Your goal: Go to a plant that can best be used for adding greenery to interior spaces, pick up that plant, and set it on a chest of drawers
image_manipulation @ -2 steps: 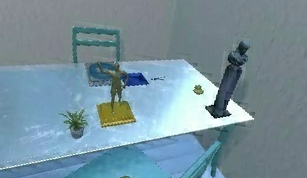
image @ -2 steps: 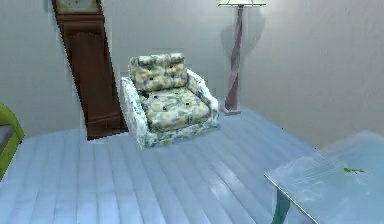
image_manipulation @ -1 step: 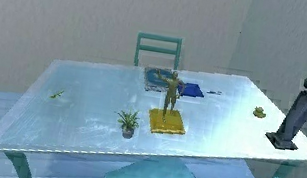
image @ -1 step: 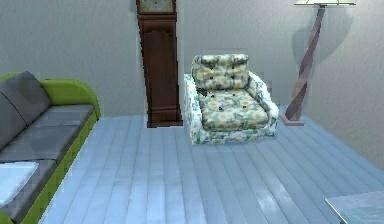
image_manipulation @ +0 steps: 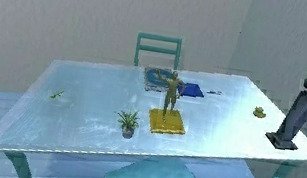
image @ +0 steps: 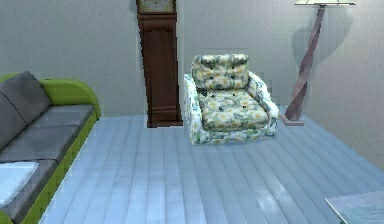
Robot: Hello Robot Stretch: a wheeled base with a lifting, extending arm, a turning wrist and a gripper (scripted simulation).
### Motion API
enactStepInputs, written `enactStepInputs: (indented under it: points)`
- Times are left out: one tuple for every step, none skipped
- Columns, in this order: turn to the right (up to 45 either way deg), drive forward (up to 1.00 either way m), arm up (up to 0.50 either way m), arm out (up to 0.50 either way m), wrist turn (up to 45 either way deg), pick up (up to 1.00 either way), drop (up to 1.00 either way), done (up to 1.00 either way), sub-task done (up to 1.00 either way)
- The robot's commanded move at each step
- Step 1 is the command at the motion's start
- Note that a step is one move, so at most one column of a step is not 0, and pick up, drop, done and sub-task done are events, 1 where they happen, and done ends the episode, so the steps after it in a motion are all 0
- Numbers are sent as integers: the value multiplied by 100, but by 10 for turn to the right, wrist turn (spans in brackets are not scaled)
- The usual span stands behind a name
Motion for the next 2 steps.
enactStepInputs:
  points:
    - [0, 0, 26, 0, 0, 0, 0, 0, 0]
    - [0, 0, 0, 48, 0, 0, 0, 0, 0]
